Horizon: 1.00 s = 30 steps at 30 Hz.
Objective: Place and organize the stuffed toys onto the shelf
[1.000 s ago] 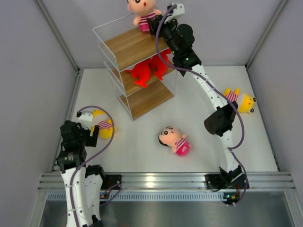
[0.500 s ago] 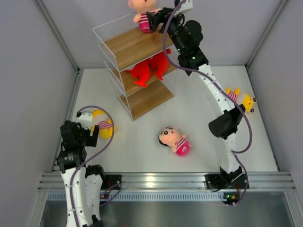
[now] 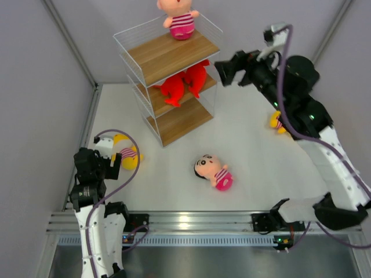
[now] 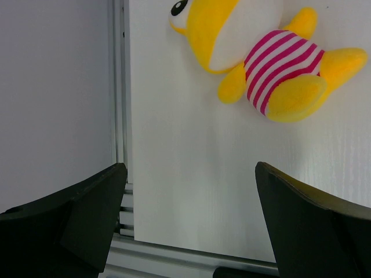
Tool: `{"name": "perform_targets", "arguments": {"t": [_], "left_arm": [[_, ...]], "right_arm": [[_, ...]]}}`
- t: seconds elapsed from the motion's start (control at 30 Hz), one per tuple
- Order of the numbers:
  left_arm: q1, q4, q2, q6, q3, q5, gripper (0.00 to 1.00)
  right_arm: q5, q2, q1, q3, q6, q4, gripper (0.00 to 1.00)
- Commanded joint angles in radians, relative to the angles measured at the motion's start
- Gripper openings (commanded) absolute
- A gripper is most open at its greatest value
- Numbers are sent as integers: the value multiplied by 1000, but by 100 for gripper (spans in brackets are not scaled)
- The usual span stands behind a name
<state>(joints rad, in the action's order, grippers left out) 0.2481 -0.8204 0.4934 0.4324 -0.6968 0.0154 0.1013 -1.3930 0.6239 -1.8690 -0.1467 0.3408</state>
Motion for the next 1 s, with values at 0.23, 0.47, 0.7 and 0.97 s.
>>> {"name": "perform_targets", "arguments": {"t": [0.23,0.47,0.7,0.97], "left_arm": [[-1,13,59,3,0,14,99],[0,12,102,-40,-7,63,99],[-1,12,122,-20,17,104,99],[-1,10,103,2,34,97,99]], "right_arm": [[-179,399,20,692,-183,517,98],[-290,465,28,1065,-263,278,85],[-291,332,28,1159,-226,100,79],[-345,204,28,1197,-205,27,65]]}}
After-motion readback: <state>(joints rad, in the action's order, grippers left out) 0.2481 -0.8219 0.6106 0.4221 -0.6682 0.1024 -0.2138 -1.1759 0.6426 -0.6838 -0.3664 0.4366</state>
